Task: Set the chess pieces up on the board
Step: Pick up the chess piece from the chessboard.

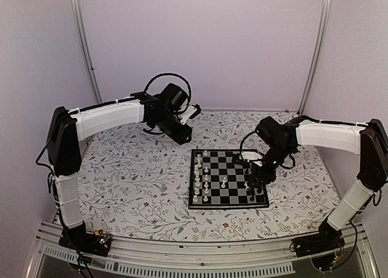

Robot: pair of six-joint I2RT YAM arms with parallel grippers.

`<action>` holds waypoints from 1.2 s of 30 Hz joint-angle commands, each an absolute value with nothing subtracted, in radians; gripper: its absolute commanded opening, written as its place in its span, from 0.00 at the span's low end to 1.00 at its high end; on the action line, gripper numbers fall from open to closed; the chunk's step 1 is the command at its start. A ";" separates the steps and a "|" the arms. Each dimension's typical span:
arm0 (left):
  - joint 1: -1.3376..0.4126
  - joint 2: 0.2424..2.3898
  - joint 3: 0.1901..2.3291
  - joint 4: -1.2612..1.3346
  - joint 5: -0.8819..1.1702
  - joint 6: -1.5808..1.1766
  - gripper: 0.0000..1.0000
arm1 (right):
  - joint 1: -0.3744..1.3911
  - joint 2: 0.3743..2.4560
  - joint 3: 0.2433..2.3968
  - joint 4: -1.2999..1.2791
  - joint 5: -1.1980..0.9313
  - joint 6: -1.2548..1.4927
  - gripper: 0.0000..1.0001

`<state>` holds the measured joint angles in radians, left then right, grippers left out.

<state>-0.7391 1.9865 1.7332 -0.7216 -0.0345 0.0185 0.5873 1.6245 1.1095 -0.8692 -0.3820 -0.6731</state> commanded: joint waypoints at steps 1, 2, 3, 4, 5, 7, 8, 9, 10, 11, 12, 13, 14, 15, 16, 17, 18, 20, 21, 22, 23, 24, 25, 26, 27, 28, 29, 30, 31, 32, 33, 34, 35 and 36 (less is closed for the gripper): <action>-0.732 1.899 1.637 -0.598 0.066 0.003 0.39 | 0.602 1.641 1.156 -0.910 -0.340 -0.670 0.28; -0.732 1.876 1.598 -0.567 0.078 -0.008 0.39 | 0.606 1.650 1.166 -0.919 -0.341 -0.664 0.28; -0.732 1.853 1.554 -0.532 0.080 -0.020 0.39 | 0.610 1.664 1.176 -0.926 -0.341 -0.660 0.28; -0.733 1.827 1.511 -0.501 0.070 -0.023 0.39 | 0.613 1.672 1.185 -0.933 -0.341 -0.655 0.28; -0.733 1.800 1.464 -0.455 0.055 -0.021 0.39 | 0.615 1.681 1.196 -0.941 -0.345 -0.652 0.27; -0.749 1.760 1.411 -0.411 0.011 -0.006 0.39 | 0.616 1.704 1.210 -0.962 -0.363 -0.641 0.28; -0.765 1.751 1.408 -0.410 -0.010 -0.002 0.40 | 0.617 1.718 1.215 -0.971 -0.370 -0.635 0.28; -0.774 1.748 1.411 -0.414 -0.030 -0.002 0.41 | 0.619 1.727 1.218 -0.981 -0.377 -0.630 0.29; -0.777 1.749 1.415 -0.419 -0.032 -0.002 0.42 | 0.618 1.743 1.219 -0.987 -0.382 -0.627 0.29; -0.779 1.751 1.418 -0.425 -0.030 -0.006 0.42 | 0.620 1.752 1.219 -0.991 -0.385 -0.622 0.30; -0.782 1.756 1.422 -0.433 -0.029 -0.009 0.42 | 0.620 1.761 1.222 -0.993 -0.385 -0.619 0.30; -0.785 1.763 1.429 -0.442 -0.030 -0.008 0.43 | 0.620 1.767 1.225 -0.996 -0.384 -0.614 0.31; -0.789 1.772 1.436 -0.452 -0.031 -0.010 0.42 | 0.620 1.776 1.228 -0.998 -0.381 -0.610 0.31; -0.791 1.779 1.442 -0.459 -0.031 -0.011 0.42 | 0.620 1.784 1.233 -0.999 -0.377 -0.607 0.31; -0.794 1.783 1.446 -0.463 -0.029 -0.010 0.43 | 0.620 1.787 1.237 -0.999 -0.374 -0.603 0.31; -0.795 1.786 1.445 -0.465 -0.029 -0.009 0.43 | 0.620 1.791 1.241 -0.999 -0.372 -0.602 0.31; -0.796 1.786 1.445 -0.465 -0.030 -0.008 0.43 | 0.620 1.793 1.246 -1.001 -0.369 -0.599 0.32; -0.798 1.790 1.444 -0.465 -0.034 -0.007 0.43 | 0.620 1.799 1.253 -1.001 -0.366 -0.595 0.33; -0.799 1.793 1.444 -0.467 -0.035 -0.005 0.43 | 0.620 1.802 1.257 -1.001 -0.367 -0.593 0.33; -0.799 1.795 1.445 -0.468 -0.035 -0.005 0.43 | 0.619 1.805 1.260 -1.000 -0.367 -0.591 0.34; -0.800 1.798 1.446 -0.471 -0.035 -0.005 0.43 | 0.620 1.808 1.262 -1.001 -0.367 -0.588 0.34; -0.801 1.800 1.446 -0.472 -0.034 -0.003 0.43 | 0.620 1.812 1.264 -1.002 -0.367 -0.586 0.35; -0.803 1.801 1.448 -0.474 -0.035 -0.002 0.43 | 0.620 1.815 1.265 -1.002 -0.367 -0.583 0.35; -0.805 1.802 1.447 -0.474 -0.036 -0.002 0.43 | 0.620 1.818 1.266 -1.003 -0.367 -0.582 0.36; -0.806 1.802 1.447 -0.475 -0.037 -0.002 0.43 | 0.620 1.821 1.268 -1.002 -0.365 -0.582 0.36; -0.808 1.804 1.448 -0.478 -0.038 -0.002 0.43 | 0.620 1.824 1.270 -1.003 -0.364 -0.580 0.36; -0.810 1.805 1.448 -0.479 -0.038 -0.002 0.43 | 0.621 1.826 1.272 -1.002 -0.363 -0.580 0.36; -0.811 1.806 1.448 -0.480 -0.039 -0.002 0.43 | 0.621 1.828 1.274 -1.003 -0.362 -0.578 0.36; -0.811 1.807 1.449 -0.480 -0.041 -0.002 0.43 | 0.621 1.831 1.276 -1.003 -0.359 -0.576 0.36; -0.812 1.808 1.450 -0.481 -0.043 -0.002 0.43 | 0.622 1.832 1.278 -1.003 -0.358 -0.574 0.36; -0.813 1.808 1.450 -0.482 -0.044 -0.002 0.43 | 0.623 1.834 1.278 -1.005 -0.355 -0.574 0.37; -0.813 1.809 1.451 -0.484 -0.045 -0.002 0.43 | 0.624 1.835 1.278 -1.004 -0.354 -0.574 0.36; -0.814 1.810 1.451 -0.486 -0.046 -0.002 0.43 | 0.624 1.836 1.278 -1.004 -0.350 -0.573 0.36; -0.815 1.810 1.452 -0.486 -0.046 -0.002 0.43 | 0.626 1.836 1.277 -1.003 -0.345 -0.573 0.36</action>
<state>-0.7967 1.7947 1.4242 -0.4786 -0.0364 -0.0044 0.6151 1.8210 1.2522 -0.9909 -0.3653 -0.5835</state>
